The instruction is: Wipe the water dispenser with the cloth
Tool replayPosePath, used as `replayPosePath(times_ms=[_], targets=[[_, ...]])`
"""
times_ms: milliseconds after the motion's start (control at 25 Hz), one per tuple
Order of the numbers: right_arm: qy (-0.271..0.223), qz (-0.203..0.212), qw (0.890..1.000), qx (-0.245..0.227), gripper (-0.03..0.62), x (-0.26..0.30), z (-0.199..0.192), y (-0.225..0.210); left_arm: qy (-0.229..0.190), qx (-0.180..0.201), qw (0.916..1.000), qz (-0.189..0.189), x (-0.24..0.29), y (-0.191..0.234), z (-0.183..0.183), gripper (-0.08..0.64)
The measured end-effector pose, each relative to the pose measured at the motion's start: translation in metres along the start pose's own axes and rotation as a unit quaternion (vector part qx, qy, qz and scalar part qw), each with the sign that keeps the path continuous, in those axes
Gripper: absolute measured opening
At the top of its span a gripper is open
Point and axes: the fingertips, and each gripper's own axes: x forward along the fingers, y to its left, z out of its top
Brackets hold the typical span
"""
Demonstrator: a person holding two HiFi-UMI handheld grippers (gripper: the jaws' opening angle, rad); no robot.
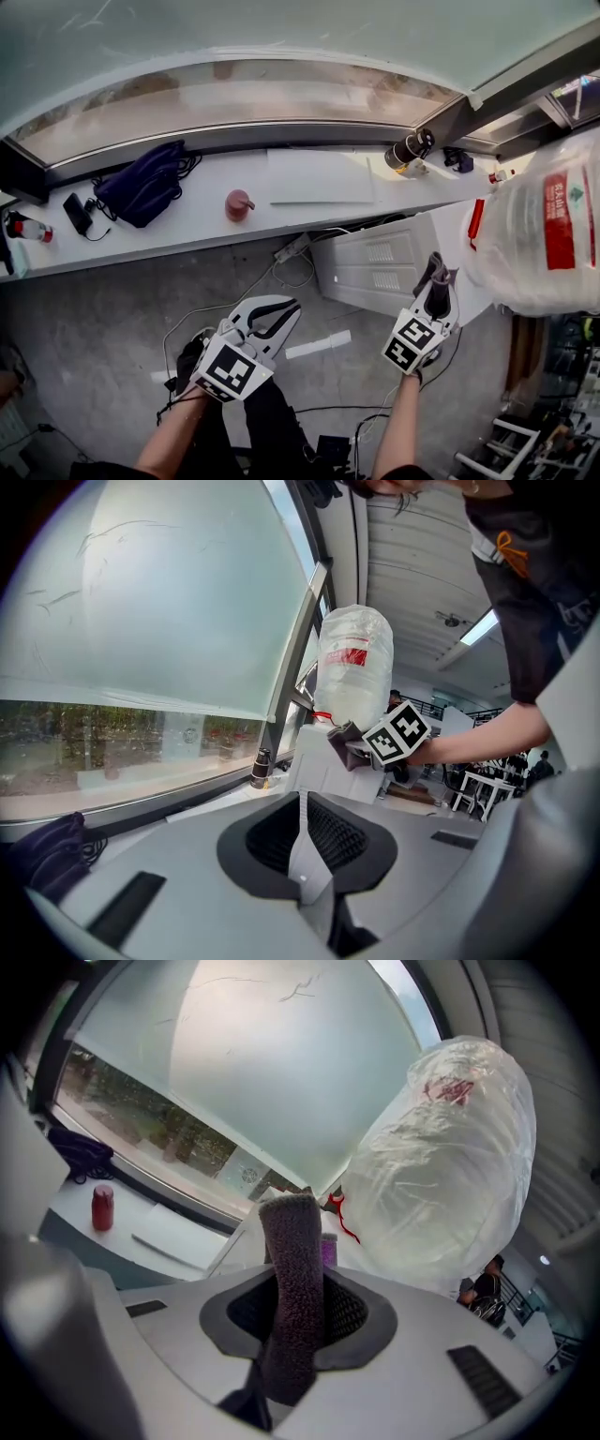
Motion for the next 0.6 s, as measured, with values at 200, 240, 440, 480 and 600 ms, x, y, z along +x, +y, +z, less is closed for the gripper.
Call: replayPosePath(times_ms=[200,240,440,480,600], targets=[[0.010,0.032,0.999,-0.011,0.101,0.013,-0.018,0.029,-0.001,-0.010,0.9999,0.007,0.008,0.005,-0.005,0.034],[0.022,0.043,0.999,-0.006,0.101,0.018,-0.028,0.039,-0.001,-0.011,0.9999,0.008,0.009,0.006,-0.006,0.034],[0.102,0.071,0.992,0.023,0.101,0.044,-0.092,0.082,0.005,-0.012,0.9999,0.010,0.015,0.009,-0.014,0.032],[0.117,0.074,0.990,0.028,0.101,0.049,-0.105,0.092,0.008,-0.013,0.9998,0.012,0.015,0.011,-0.018,0.034],[0.151,0.086,0.984,0.033,0.101,0.063,-0.141,0.118,0.014,-0.015,0.9996,0.018,0.020,0.015,-0.034,0.034]])
